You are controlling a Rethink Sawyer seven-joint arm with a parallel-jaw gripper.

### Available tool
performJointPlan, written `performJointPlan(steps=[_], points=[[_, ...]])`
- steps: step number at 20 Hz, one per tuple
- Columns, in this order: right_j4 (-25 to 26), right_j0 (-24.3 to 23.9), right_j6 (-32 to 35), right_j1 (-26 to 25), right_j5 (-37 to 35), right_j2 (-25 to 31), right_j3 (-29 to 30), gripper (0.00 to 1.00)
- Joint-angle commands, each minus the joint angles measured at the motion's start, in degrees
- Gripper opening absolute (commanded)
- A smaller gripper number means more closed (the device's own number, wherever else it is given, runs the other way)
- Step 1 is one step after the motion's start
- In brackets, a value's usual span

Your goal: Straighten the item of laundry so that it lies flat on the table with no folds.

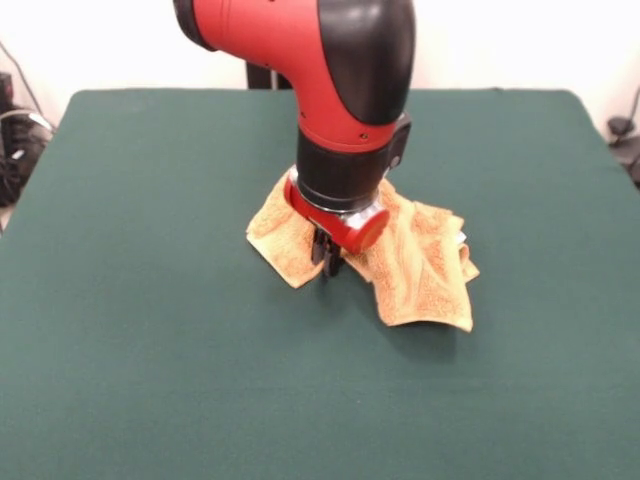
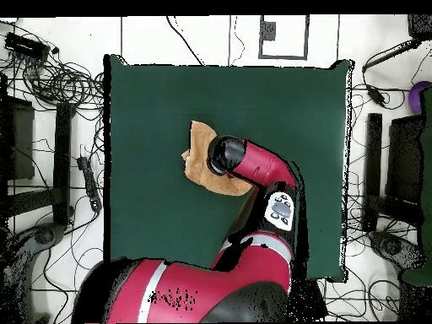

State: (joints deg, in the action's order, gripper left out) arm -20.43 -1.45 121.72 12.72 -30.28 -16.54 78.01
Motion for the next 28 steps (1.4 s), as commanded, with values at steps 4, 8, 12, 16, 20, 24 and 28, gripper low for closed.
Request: performJointPlan(steps=[4, 8, 12, 16, 20, 24, 28], points=[[-0.74, 0.72, 9.25, -10.43, 7.93, 7.43, -1.37, 0.0], [0.07, 1.85, 9.28, -9.78, 5.16, 5.0, -2.72, 0.0], [1.73, 2.09, 7.8, -7.85, 1.6, 1.74, -4.3, 0.0], [3.53, 0.93, 5.46, -6.48, -2.62, -2.06, -9.56, 0.0], [6.17, -1.14, 2.1, -5.93, -10.47, -4.29, -18.94, 0.0], [8.97, -2.3, 0.34, -3.84, -15.85, -4.45, -23.27, 0.0], [11.69, -3.51, -2.5, -1.92, -17.59, -2.91, -24.97, 0.0]])
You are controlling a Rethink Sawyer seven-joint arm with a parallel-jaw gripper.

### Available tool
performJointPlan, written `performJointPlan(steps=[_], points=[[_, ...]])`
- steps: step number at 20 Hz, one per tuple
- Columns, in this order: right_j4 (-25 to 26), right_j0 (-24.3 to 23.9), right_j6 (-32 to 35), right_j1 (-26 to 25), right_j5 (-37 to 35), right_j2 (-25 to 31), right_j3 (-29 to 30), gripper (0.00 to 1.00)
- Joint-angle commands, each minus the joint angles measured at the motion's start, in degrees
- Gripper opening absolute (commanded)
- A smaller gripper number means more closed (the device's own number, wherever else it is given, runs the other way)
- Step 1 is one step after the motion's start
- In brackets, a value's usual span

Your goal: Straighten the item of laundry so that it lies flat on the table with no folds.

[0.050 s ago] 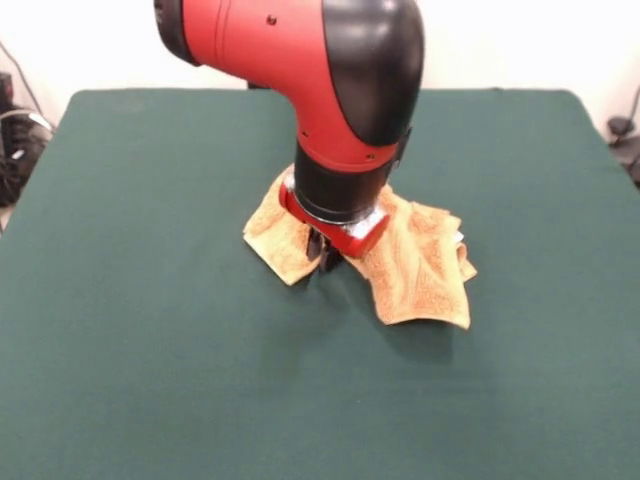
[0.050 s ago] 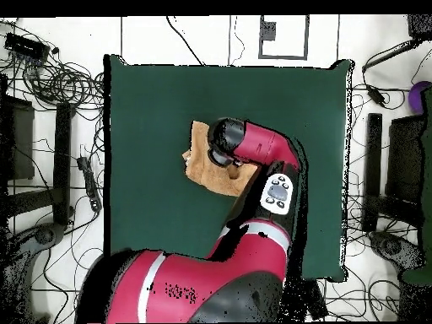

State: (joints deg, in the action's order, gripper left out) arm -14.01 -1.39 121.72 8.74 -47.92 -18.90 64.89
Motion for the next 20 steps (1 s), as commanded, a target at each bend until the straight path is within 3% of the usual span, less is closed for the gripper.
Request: performJointPlan(steps=[1, 11, 16, 20], points=[[5.83, -3.96, -3.29, 2.19, -0.49, -0.12, -12.61, 0.0], [11.17, -6.19, -7.83, 3.9, -7.85, 2.52, -18.96, 0.0], [13.03, -9.19, -8.68, 0.83, -0.03, 7.02, -19.2, 0.0], [14.76, -12.44, -8.66, -2.72, 11.25, 11.34, -18.11, 0.0]])
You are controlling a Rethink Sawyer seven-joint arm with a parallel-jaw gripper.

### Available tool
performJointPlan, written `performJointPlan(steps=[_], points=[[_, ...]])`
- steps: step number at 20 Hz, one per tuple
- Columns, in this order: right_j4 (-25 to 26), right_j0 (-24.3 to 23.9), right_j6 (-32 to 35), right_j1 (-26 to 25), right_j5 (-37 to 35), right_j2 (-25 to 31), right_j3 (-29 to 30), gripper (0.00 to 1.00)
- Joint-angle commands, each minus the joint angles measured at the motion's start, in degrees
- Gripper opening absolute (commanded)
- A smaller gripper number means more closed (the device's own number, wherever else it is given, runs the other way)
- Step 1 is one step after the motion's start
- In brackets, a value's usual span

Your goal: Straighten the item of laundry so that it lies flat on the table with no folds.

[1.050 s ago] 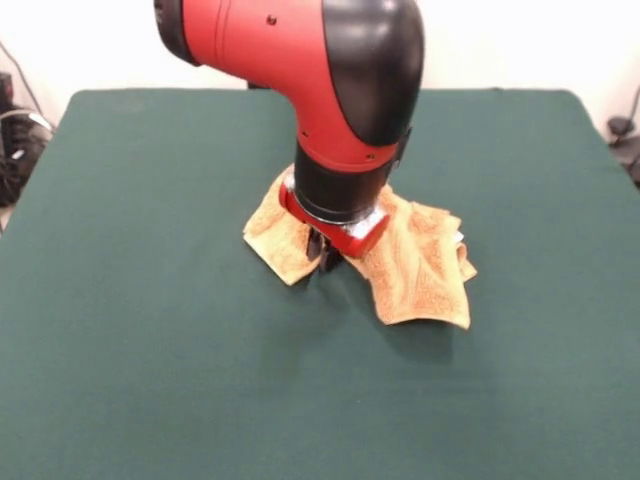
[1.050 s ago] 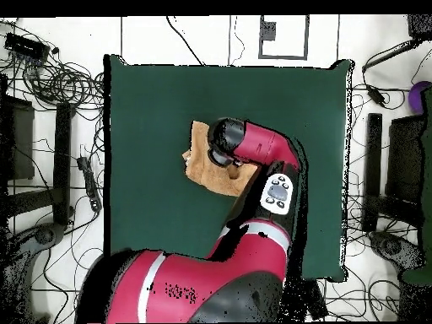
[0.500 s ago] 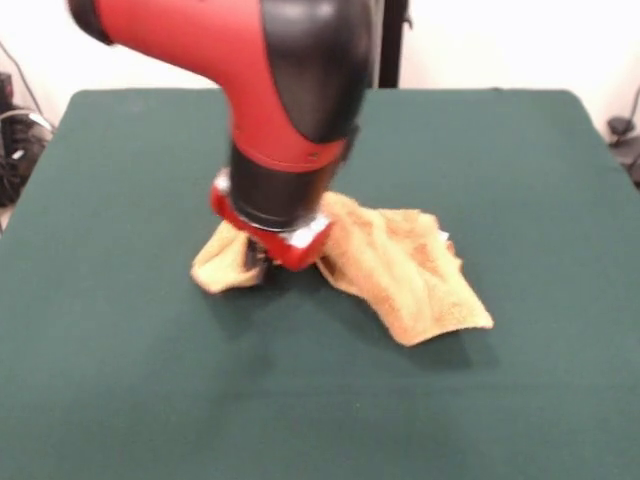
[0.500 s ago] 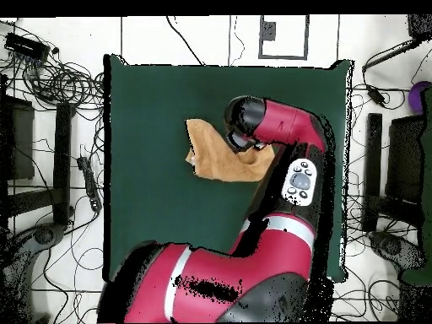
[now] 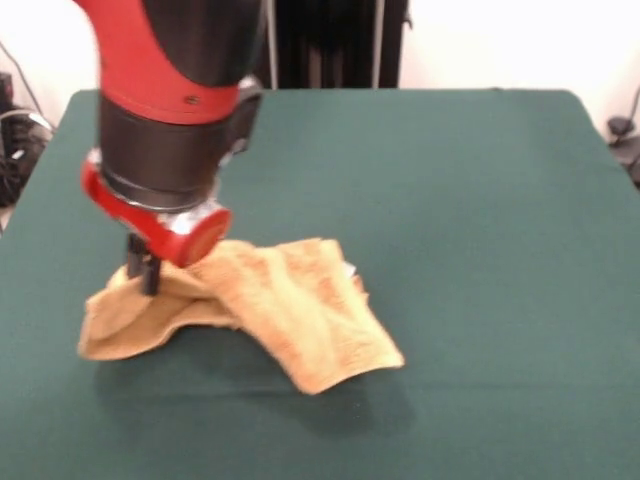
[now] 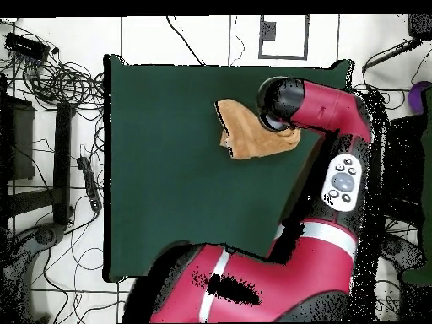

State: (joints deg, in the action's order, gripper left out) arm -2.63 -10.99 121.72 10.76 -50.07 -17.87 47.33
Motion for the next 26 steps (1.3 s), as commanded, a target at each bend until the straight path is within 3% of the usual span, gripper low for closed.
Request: performJointPlan(steps=[1, 5, 11, 12, 16, 26], points=[[3.96, -3.08, -9.04, -5.0, 14.2, 10.79, -1.11, 0.0], [4.71, -2.7, -9.86, -3.23, 8.55, 10.04, -1.85, 0.0], [5.74, -4.83, -6.95, -4.42, 18.62, 14.58, 2.73, 0.0], [7.83, -4.45, -5.69, -4.46, 20.28, 13.95, 2.57, 1.0], [7.34, -6.16, -2.76, -3.97, 26.72, 17.11, 6.83, 1.0], [6.26, -5.35, 4.7, -3.5, 28.94, 16.11, 8.29, 1.0]])
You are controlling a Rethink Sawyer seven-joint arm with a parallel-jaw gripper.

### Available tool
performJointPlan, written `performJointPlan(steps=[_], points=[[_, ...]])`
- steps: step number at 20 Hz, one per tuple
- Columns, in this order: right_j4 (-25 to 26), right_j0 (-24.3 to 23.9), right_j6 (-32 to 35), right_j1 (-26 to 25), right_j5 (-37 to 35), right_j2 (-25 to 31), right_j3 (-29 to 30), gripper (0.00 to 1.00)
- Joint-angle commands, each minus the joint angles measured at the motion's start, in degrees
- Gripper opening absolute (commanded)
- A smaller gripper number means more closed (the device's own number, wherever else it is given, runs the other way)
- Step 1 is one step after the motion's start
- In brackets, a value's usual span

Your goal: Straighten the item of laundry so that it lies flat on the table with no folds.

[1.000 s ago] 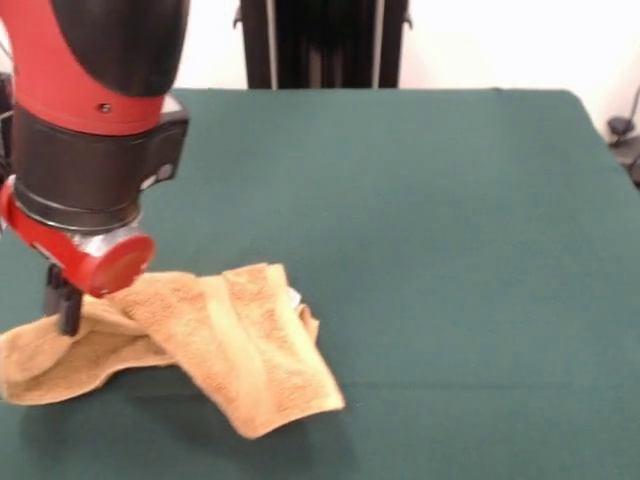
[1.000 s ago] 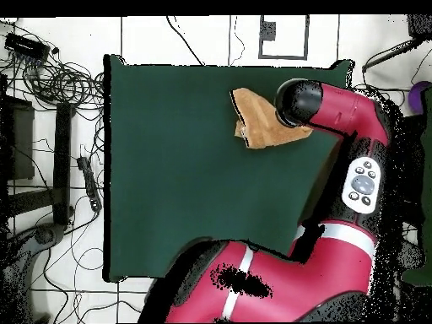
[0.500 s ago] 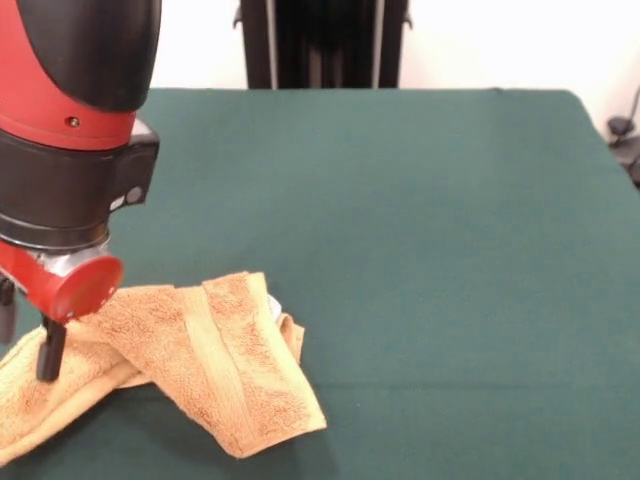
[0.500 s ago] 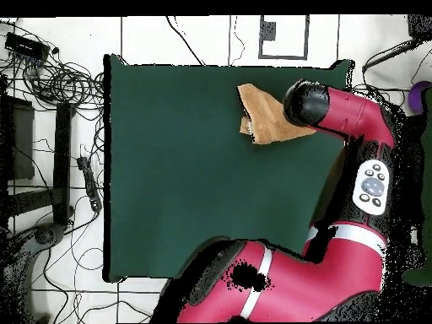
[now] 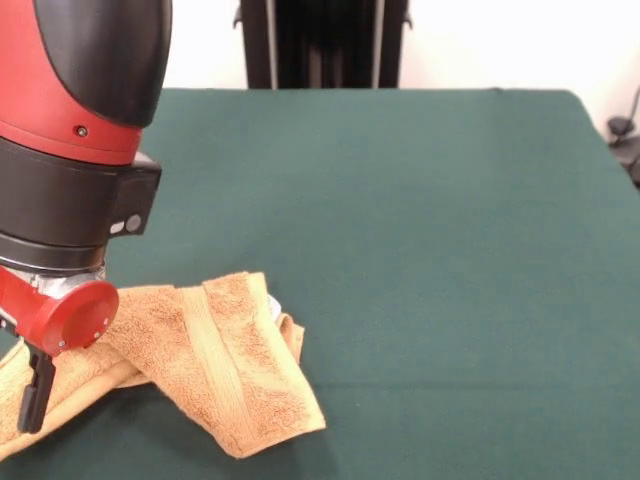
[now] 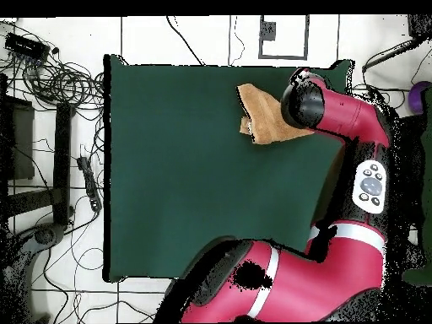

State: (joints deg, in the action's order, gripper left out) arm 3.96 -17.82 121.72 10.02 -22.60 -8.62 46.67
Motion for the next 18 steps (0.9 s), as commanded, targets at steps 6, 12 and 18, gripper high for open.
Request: performJointPlan(steps=[6, 12, 18], points=[[-1.75, 3.42, 4.75, -1.66, -6.02, 5.71, 9.41, 1.0], [-2.96, 6.46, 8.22, -0.24, -7.95, 3.86, 10.5, 1.0], [-4.88, 8.75, 6.71, 1.89, -14.79, 5.9, 12.43, 1.0]])
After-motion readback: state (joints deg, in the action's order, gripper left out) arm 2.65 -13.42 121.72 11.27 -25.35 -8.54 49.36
